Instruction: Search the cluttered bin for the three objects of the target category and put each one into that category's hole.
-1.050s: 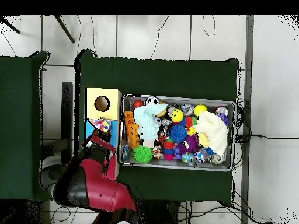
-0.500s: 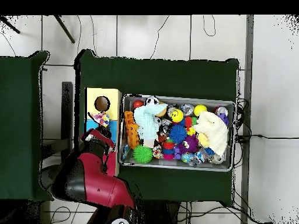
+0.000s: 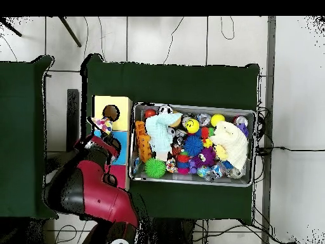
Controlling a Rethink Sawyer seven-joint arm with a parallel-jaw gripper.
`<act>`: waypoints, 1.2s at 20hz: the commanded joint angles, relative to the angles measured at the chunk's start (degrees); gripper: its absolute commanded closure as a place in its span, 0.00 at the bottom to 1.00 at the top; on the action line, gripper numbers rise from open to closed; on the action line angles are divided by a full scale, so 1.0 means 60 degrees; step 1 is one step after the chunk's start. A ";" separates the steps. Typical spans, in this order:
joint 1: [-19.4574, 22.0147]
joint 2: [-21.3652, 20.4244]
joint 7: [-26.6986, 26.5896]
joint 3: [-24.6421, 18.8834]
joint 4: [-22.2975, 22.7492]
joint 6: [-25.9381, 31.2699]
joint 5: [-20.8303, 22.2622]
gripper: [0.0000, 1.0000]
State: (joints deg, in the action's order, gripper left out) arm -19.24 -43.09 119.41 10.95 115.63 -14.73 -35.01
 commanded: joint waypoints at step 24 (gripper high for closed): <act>-0.0270 0.1218 0.0944 0.0912 -0.1508 0.2191 -0.0337 1.00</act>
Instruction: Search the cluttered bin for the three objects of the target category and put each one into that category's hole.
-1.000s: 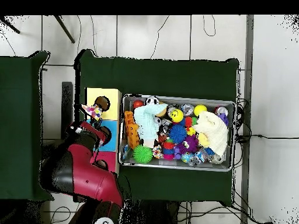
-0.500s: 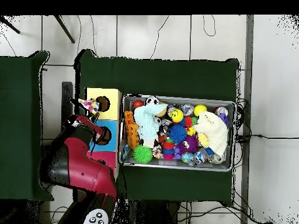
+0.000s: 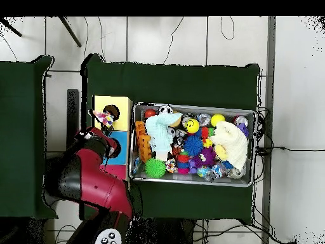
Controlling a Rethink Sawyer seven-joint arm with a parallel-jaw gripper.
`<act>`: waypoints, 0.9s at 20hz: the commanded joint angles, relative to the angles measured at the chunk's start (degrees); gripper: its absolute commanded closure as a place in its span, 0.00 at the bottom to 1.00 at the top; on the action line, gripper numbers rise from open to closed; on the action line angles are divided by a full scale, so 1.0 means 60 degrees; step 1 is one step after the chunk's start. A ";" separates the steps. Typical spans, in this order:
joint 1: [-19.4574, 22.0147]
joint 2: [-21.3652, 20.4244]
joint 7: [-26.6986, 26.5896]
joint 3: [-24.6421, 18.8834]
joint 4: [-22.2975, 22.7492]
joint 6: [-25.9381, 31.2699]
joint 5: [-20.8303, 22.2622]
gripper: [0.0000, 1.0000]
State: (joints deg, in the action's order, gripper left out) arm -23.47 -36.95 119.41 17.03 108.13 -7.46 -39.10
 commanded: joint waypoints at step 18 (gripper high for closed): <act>0.0724 0.0743 0.1103 -0.0620 -0.0513 0.0589 0.0556 1.00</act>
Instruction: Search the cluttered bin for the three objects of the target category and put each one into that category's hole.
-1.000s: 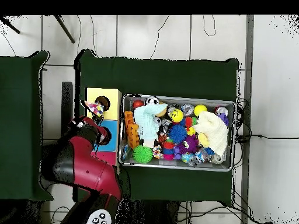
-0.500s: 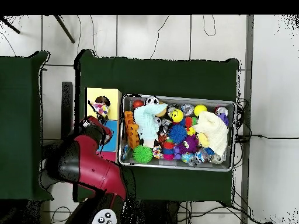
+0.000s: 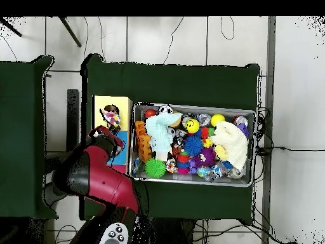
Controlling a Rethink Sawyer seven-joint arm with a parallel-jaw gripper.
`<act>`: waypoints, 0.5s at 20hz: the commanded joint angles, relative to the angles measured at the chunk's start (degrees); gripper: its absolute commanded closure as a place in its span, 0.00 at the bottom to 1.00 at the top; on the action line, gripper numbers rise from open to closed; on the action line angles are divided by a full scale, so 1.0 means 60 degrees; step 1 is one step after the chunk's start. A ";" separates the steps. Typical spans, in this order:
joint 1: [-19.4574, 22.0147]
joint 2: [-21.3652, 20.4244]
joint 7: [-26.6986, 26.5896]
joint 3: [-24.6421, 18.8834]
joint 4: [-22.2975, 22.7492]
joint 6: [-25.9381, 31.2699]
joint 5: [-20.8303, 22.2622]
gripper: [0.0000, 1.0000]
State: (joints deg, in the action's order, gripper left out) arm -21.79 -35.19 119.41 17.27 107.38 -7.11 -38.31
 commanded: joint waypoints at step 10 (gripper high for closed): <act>0.0361 0.0566 0.1323 -0.0786 -0.0458 0.0254 0.0311 1.00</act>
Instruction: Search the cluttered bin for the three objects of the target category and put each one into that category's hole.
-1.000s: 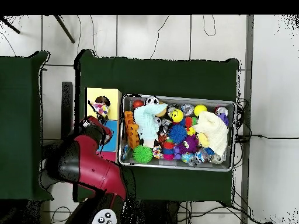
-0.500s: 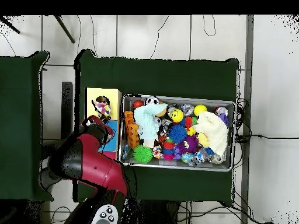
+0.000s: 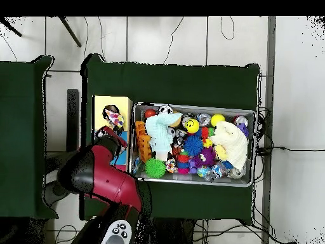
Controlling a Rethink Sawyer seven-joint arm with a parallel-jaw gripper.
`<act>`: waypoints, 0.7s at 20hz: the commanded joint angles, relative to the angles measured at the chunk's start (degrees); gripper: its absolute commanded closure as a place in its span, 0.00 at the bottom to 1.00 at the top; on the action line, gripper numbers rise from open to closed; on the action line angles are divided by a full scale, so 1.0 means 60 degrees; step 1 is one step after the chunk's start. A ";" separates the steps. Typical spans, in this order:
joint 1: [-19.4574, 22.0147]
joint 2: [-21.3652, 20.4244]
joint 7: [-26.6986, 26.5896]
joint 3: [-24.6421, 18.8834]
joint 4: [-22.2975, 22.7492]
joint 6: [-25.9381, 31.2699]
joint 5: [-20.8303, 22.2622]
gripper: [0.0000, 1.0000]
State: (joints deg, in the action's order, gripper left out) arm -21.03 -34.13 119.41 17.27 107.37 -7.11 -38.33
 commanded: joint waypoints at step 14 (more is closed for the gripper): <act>0.0281 0.0387 0.1339 -0.0997 -0.0639 0.0349 0.0306 1.00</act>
State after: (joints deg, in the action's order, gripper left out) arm -20.82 -33.27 119.41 17.04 106.81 -7.11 -38.33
